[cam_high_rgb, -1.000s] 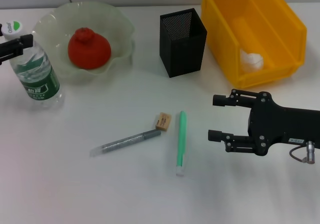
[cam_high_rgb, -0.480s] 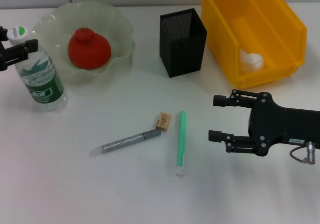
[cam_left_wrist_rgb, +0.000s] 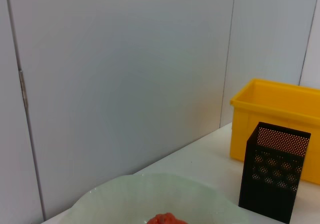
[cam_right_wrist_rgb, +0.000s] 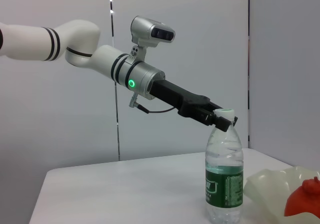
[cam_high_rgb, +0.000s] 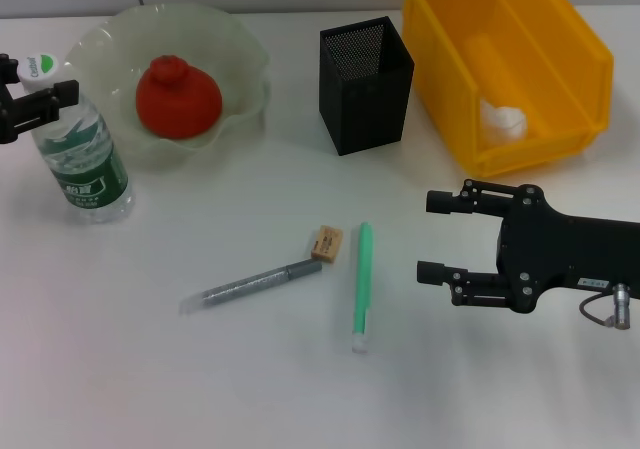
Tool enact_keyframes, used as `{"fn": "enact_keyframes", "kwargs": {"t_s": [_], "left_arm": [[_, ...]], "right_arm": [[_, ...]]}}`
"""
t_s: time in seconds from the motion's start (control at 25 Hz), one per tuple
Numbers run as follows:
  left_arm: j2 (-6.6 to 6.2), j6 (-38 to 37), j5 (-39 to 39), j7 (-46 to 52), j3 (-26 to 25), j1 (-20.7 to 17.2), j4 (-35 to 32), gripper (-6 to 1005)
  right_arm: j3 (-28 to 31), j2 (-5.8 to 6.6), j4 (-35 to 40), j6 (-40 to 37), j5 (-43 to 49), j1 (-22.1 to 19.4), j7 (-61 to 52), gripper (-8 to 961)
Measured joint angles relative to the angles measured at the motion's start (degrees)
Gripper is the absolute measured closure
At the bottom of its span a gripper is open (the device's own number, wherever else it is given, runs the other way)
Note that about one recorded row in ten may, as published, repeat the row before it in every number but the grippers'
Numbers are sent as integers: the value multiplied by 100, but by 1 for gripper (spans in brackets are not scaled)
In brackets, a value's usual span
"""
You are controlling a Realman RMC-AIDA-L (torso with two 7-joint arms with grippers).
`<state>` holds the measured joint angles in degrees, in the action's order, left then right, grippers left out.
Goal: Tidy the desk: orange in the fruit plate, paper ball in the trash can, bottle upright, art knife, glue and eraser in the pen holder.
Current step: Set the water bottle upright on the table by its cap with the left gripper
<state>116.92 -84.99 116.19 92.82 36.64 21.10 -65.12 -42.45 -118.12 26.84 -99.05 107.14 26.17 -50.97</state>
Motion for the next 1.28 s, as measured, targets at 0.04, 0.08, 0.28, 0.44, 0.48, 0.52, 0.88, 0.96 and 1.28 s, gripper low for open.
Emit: {"fn": "enact_keyframes", "kwargs": {"t_s": [0.04, 0.08, 0.28, 0.44, 0.48, 0.52, 0.88, 0.96, 1.28], "left_arm": [[2, 0, 0, -7, 0, 0, 0, 515], [2, 0, 0, -7, 0, 0, 0, 514], [19, 1, 0, -53, 0, 0, 0, 510], [23, 4, 0, -61, 0, 0, 0, 507], [23, 5, 0, -62, 0, 0, 0, 506], [24, 9, 0, -63, 0, 0, 0, 506], [22, -3, -4, -49, -15, 0, 6, 499], [22, -3, -5, -48, -16, 0, 8, 498], [28, -12, -47, -56, -5, 0, 8, 428]], "right_arm": [[0, 0, -2, 0, 0, 1, 0, 217], [0, 0, -2, 0, 0, 1, 0, 217], [0, 0, -3, 0, 0, 2, 0, 218], [0, 0, -4, 0, 0, 2, 0, 219], [0, 0, -4, 0, 0, 2, 0, 219], [0, 0, -3, 0, 0, 3, 0, 219], [0, 0, -4, 0, 0, 9, 0, 217], [0, 0, -4, 3, 0, 6, 0, 217], [0, 0, -3, 9, 0, -5, 0, 217]]}}
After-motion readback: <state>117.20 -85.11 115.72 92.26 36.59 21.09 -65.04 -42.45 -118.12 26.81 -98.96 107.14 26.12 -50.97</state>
